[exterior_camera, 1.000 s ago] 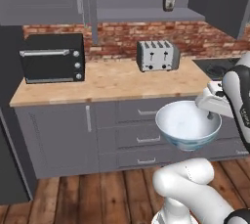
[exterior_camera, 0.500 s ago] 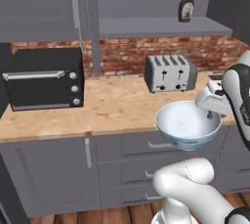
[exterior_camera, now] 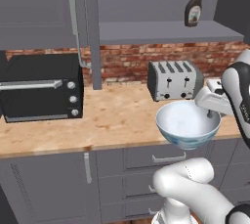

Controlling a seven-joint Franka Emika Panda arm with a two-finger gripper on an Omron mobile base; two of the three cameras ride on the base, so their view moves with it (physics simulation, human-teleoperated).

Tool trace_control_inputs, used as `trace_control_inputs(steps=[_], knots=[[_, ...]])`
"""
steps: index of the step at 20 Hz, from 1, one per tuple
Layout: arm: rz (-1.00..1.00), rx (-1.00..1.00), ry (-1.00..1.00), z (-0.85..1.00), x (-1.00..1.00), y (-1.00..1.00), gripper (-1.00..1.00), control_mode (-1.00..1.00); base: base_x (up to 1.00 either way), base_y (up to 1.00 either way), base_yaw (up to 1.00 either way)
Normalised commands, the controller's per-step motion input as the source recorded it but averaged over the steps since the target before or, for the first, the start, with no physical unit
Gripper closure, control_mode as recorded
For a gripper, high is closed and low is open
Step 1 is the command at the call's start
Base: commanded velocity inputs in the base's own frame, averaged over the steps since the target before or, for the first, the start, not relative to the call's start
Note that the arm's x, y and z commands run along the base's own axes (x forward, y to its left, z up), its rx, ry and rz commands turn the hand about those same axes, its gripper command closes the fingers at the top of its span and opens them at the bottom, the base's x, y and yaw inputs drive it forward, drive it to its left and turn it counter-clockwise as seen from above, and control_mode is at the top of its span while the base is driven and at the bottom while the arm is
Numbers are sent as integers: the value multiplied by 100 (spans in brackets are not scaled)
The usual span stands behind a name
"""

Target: Pick the mug and place it in the sink. Pick the bowl and place it in the open cabinet and then close the cabinet.

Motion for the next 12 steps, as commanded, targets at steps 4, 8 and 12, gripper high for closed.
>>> trace_control_inputs(steps=[4, 8, 12], knots=[[0, 0, 0, 0, 0, 0, 100, 100, 0, 0, 0], [0, 0, 0, 0, 0, 0, 100, 100, 0, 0, 0], [0, 0, 0, 0, 0, 0, 100, -100, 0, 0, 0]])
